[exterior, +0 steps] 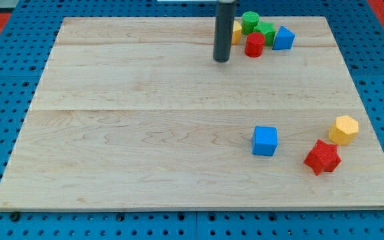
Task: Push the blue cube to the red circle
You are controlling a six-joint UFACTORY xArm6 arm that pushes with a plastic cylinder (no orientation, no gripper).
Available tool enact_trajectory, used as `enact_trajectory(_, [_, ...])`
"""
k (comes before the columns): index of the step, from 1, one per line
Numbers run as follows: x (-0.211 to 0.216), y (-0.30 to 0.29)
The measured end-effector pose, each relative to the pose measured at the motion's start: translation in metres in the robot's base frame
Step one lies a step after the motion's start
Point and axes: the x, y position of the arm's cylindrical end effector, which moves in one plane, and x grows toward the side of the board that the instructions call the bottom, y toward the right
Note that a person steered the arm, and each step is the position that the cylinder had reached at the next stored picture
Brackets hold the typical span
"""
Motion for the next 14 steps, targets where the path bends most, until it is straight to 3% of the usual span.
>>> enact_trajectory(2, [0.135, 0.083])
enact_trajectory(3, [0.190, 0.087])
enact_trajectory(4, [0.209, 0.041])
enact_trajectory(6, [0.272, 0.092])
enact_trajectory(7, [0.268, 0.047])
enact_trajectory(10, [0.179, -0.093])
enact_trajectory(13, [0.086, -0.066])
enact_trajectory(14, [0.068, -0.103])
